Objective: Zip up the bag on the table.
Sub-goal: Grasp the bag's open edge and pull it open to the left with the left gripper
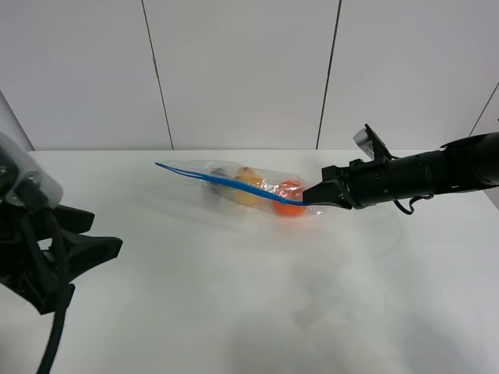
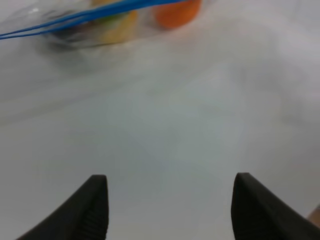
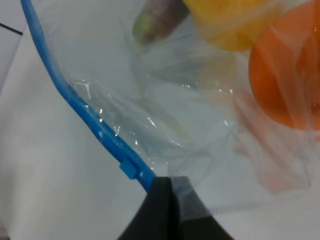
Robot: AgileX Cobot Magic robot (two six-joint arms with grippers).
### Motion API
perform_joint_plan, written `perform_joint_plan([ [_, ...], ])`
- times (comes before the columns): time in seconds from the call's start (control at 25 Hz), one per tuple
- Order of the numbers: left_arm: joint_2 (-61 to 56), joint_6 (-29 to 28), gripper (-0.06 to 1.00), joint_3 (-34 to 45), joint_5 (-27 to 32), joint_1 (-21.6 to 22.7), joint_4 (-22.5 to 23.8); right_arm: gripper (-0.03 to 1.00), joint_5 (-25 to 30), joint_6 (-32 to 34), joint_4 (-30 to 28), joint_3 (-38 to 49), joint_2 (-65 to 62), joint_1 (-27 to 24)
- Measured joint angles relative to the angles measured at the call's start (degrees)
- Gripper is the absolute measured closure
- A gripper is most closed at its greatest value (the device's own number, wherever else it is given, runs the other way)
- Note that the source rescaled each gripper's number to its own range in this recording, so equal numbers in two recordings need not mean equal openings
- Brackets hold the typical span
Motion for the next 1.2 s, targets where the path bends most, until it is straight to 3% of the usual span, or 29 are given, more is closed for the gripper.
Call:
perform_joint_plan([
  [0.28, 0.0, 0.0, 0.19, 0.0, 0.5, -2.7, 4.9, 0.97, 0.0, 0.1, 0.0, 0.0, 0.0, 0.0],
  [0.6, 1.2, 0.0, 0.19, -0.1, -2.3, -2.6, 6.3, 0.97, 0.0, 0.1, 0.0, 0.0, 0.0, 0.0],
  [1.2, 21.6, 3.3, 0.19, -12.3, -6.5, -2.6, 6.7, 0.97, 0.0, 0.5, 0.0, 0.0, 0.0, 0.0],
])
